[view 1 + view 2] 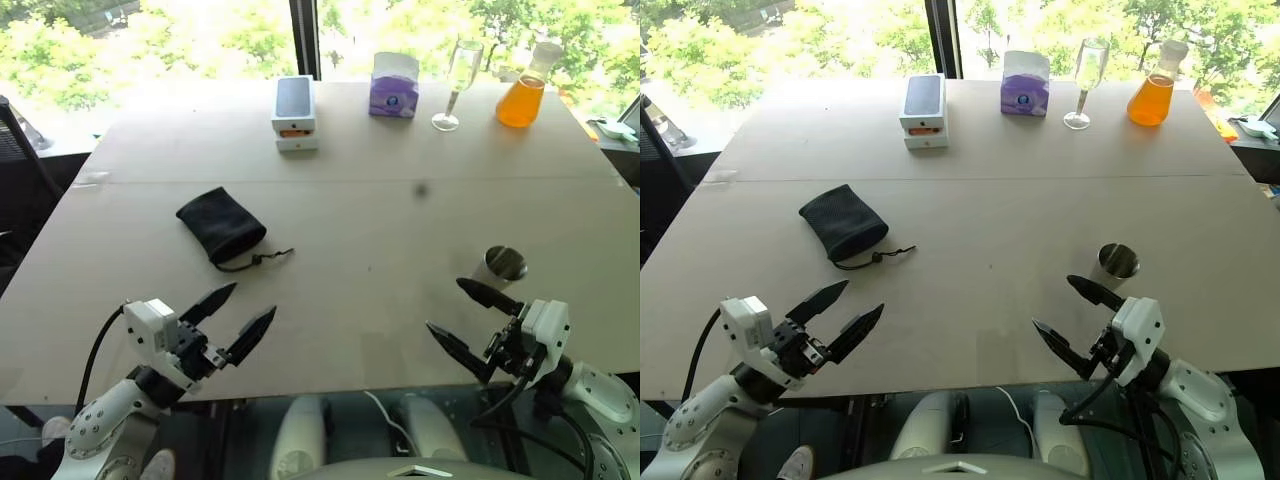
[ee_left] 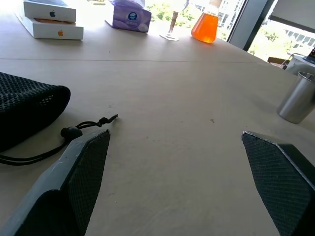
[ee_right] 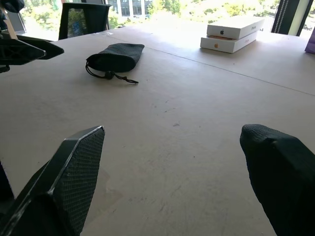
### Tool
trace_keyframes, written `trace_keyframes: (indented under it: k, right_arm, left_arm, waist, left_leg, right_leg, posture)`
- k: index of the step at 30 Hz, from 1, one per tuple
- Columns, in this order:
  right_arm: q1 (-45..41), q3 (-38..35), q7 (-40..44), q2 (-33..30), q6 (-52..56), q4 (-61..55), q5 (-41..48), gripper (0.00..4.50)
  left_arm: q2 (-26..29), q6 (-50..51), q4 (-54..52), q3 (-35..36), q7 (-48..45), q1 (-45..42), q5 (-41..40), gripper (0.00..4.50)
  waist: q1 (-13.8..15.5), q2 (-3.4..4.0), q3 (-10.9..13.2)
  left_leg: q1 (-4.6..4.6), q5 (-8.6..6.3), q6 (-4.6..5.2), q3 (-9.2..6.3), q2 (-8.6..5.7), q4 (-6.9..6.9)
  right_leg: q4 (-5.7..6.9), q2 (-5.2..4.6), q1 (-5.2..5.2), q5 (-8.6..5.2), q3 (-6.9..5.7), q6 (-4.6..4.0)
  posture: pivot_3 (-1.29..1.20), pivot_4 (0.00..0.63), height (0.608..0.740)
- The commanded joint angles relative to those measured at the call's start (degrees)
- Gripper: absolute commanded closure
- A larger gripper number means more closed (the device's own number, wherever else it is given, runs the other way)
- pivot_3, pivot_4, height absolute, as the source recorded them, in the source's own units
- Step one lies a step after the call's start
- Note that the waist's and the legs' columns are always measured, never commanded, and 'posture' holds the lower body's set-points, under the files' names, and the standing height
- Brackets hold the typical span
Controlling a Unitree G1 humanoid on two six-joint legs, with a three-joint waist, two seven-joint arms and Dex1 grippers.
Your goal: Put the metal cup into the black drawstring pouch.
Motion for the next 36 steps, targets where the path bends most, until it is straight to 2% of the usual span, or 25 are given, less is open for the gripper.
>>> trace_keyframes:
  k: [1,8,13,20,27,31,36]
  right_arm:
    - [-0.5,-0.2,0.0,-0.3,-0.8,-1.9,0.2,0.01]
    - [-4.1,1.1,-0.1,-0.3,-0.2,-1.8,-0.1,0.01]
    - [-6.4,1.8,0.1,-0.5,0.0,-1.8,-0.2,0.01]
    - [-7.9,3.5,1.2,-0.7,-1.0,-1.8,-1.3,0.01]
    - [-11.7,4.4,0.5,0.5,-0.6,-1.7,-0.9,0.01]
    - [-12.9,4.7,0.3,0.6,-0.4,-1.6,-1.0,0.01]
    - [-13.2,4.8,0.1,0.5,-0.5,-1.4,-1.3,0.01]
  left_arm:
    - [0.5,-0.5,0.1,0.9,0.8,-2.1,0.0,0.00]
    - [1.3,5.6,2.3,2.7,8.1,-11.8,-4.2,0.00]
    - [2.5,7.6,1.8,3.1,9.8,-13.9,-4.1,0.00]
    - [5.1,5.3,0.2,0.7,10.7,-11.3,5.7,0.00]
    - [7.9,5.8,-1.7,-4.4,18.0,-12.3,21.9,0.00]
    - [8.3,9.0,-3.2,-5.4,22.7,-13.3,29.2,0.00]
    - [8.7,15.0,-6.2,-6.9,25.1,-14.5,34.3,0.00]
  waist:
    - [0.0,0.00,0.0]
    - [0.3,0.01,0.0]
    - [0.1,0.01,0.0]
    - [0.1,0.01,0.0]
    - [0.2,0.01,0.0]
    - [0.1,0.01,0.0]
    - [0.2,0.01,0.0]
  left_leg:
    - [0.00,0.00,0.00,0.00,0.00,0.00]
    - [0.46,-0.01,0.00,0.03,0.01,-0.01]
    - [0.53,-0.01,0.01,0.08,0.02,-0.03]
    - [0.57,-0.01,0.00,0.17,0.02,-0.08]
    - [0.59,-0.02,0.00,0.22,0.03,-0.08]
    - [0.60,-0.02,0.00,0.20,0.05,-0.12]
    - [0.59,-0.02,0.01,0.24,0.05,-0.12]
  right_leg:
    - [0.00,0.00,0.00,0.00,0.00,0.00]
    - [-0.01,0.02,0.46,0.00,0.03,0.00]
    - [0.01,0.03,0.49,0.00,0.09,0.01]
    - [0.01,0.02,0.48,0.00,0.16,0.00]
    - [0.00,0.00,0.48,0.01,0.21,-0.01]
    - [0.01,0.00,0.47,0.01,0.19,-0.01]
    - [0.01,-0.03,0.47,0.01,0.21,-0.01]
  posture:
    - [0.00,0.150,0.740]
    - [0.00,0.150,0.740]
    - [0.00,0.150,0.740]
    - [0.00,0.150,0.740]
    - [0.00,0.150,0.740]
    - [0.00,0.150,0.740]
    - [0.00,0.150,0.740]
